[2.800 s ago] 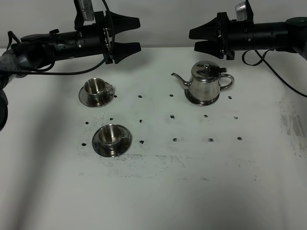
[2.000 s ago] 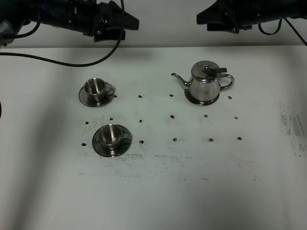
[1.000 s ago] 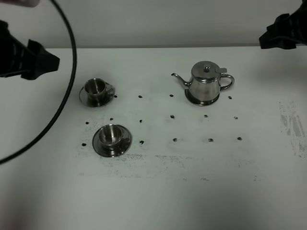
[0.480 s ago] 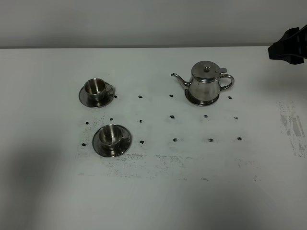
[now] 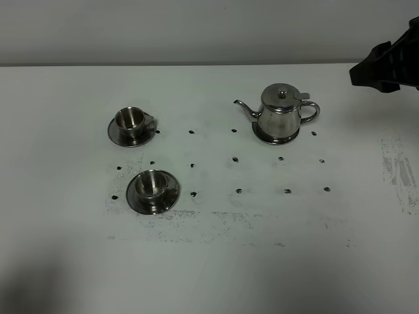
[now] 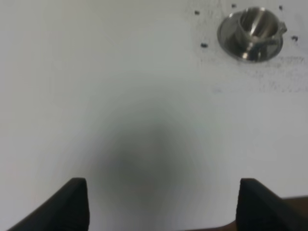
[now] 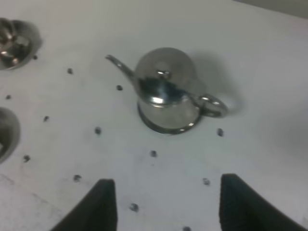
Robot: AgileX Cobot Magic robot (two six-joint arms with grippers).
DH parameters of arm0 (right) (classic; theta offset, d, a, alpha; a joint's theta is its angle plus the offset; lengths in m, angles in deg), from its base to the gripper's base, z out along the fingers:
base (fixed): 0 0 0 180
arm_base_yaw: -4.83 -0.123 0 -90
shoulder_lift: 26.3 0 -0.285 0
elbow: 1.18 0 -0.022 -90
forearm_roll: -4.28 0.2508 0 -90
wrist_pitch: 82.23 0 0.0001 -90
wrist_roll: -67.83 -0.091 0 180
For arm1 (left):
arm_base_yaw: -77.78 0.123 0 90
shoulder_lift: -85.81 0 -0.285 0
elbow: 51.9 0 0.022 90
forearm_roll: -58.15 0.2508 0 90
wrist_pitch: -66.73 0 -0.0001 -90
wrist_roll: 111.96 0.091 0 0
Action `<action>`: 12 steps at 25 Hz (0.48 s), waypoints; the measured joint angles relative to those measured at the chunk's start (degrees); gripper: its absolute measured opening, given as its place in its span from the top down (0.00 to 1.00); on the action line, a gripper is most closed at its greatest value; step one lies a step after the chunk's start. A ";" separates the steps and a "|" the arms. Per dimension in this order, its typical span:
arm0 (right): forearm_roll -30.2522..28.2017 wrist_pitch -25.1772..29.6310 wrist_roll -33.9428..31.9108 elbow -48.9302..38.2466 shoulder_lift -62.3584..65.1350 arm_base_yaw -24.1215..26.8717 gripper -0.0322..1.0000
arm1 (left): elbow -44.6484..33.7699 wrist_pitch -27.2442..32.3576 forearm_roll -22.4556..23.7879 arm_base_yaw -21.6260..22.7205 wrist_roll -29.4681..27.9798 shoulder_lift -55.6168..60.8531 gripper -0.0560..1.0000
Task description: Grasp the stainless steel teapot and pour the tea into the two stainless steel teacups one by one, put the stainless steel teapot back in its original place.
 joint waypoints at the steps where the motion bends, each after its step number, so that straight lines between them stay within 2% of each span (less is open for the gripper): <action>1: 0.00 -0.11 0.06 0.00 0.00 -0.54 0.52 | -1.27 -0.37 0.00 0.00 -0.24 0.60 0.36; 12: -2.60 -0.84 0.07 0.00 -0.39 -3.19 0.52 | -3.13 -0.75 0.35 0.64 -1.30 2.14 0.36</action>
